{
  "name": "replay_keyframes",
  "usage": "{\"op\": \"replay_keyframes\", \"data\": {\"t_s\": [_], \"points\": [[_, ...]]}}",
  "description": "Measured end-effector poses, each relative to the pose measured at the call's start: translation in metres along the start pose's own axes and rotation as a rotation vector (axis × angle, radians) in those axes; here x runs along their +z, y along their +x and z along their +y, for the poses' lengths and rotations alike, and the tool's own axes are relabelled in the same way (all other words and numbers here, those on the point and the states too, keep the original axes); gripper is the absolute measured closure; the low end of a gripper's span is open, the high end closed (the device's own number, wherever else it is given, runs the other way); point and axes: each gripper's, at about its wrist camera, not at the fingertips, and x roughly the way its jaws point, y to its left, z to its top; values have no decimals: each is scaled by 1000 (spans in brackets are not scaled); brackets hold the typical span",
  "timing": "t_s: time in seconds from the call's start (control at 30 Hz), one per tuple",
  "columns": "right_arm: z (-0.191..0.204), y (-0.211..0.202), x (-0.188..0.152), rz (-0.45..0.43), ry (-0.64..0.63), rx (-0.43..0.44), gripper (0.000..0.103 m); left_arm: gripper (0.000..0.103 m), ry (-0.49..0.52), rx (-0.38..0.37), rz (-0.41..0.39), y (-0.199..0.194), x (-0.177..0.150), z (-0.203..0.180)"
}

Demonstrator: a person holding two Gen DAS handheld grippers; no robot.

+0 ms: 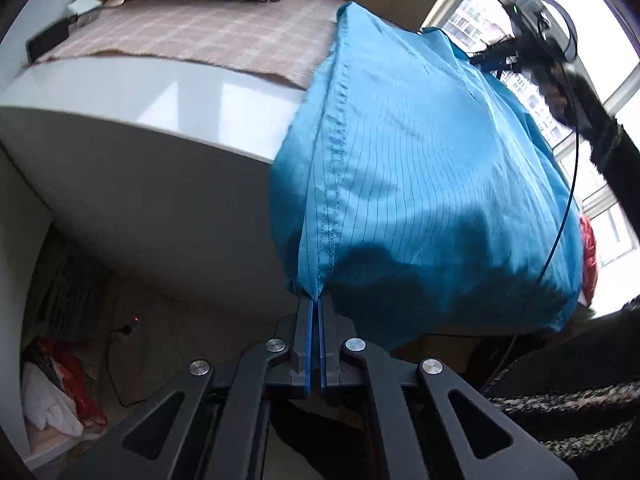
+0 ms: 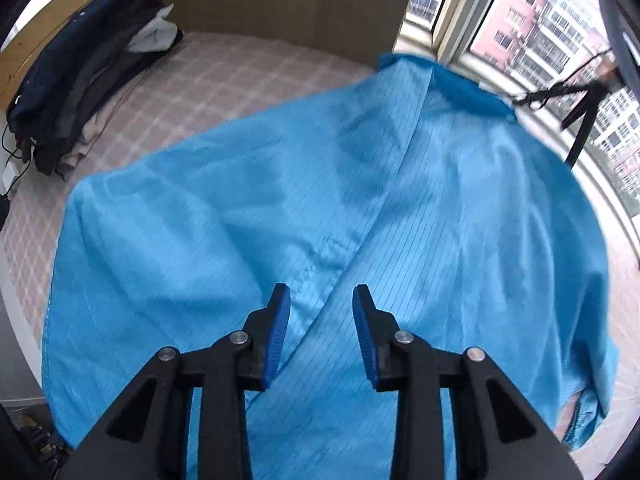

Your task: Fold clothes

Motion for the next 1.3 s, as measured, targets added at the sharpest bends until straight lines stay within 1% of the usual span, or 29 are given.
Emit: {"op": "replay_keyframes", "data": {"t_s": [0.03, 0.1, 0.17, 0.2, 0.27, 0.33, 0.4, 0.47, 0.5, 0.53, 0.57, 0.6, 0.63, 0.67, 0.7, 0.73, 0.77, 0.8, 0.87, 1.0, 1.07, 1.2, 1.23, 1.3], "points": [[10, -7, 3, -23, -17, 33, 71, 102, 6, -4, 6, 2, -1, -1], [41, -12, 10, -29, -63, 147, 71, 102, 8, -6, 17, 7, 0, -3], [82, -8, 16, -48, -126, 206, 71, 102, 8, -5, 17, 9, 1, -4], [101, -4, 17, -56, -156, 219, 71, 102, 5, -2, 12, 9, 2, -4], [133, 14, 26, -38, -188, 230, 71, 102, 11, 15, 3, 10, 4, -1], [157, 35, 33, 4, -208, 221, 71, 102, 9, 30, -15, 5, 7, 6], [166, 54, 31, 52, -229, 174, 71, 102, -4, 29, -37, 0, 8, 15], [168, 64, 29, 91, -242, 147, 71, 101, -12, 19, -50, -3, 8, 22], [167, 68, 28, 110, -242, 139, 71, 98, -8, 15, -51, -3, 6, 25], [166, 71, 27, 129, -234, 138, 71, 94, 1, 21, -54, -4, 4, 28], [165, 71, 28, 145, -219, 138, 71, 94, 7, 18, -60, -5, 3, 31], [164, 70, 29, 157, -199, 145, 71, 90, 6, 4, -66, -6, 3, 35], [164, 66, 31, 164, -173, 165, 70, 88, 0, -15, -74, -7, 4, 40], [166, 61, 34, 164, -144, 195, 66, 87, -5, -34, -80, -6, 6, 43], [169, 55, 37, 158, -120, 219, 57, 84, -1, -52, -85, -3, 10, 43], [175, 48, 41, 146, -108, 224, 52, 81, 14, -66, -89, -2, 12, 44], [182, 43, 45, 130, -106, 215, 47, 79, 35, -78, -92, -1, 15, 44], [192, 39, 48, 118, -114, 203, 45, 76, 55, -90, -93, 1, 19, 44], [212, 36, 53, 113, -132, 176, 41, 76, 86, -117, -86, 4, 24, 44], [241, 54, 62, 163, -120, 99, 41, 76, 112, -160, -78, 6, 32, 47], [250, 63, 66, 176, -107, 40, 41, 76, 111, -183, -80, 6, 34, 51], [260, 78, 71, 190, -106, -114, 41, 76, 121, -221, -77, 1, 36, 58], [259, 82, 72, 194, -106, -143, 41, 76, 125, -229, -77, 0, 36, 59], [256, 89, 73, 204, -93, -172, 42, 76, 137, -244, -73, 0, 37, 60]]}}
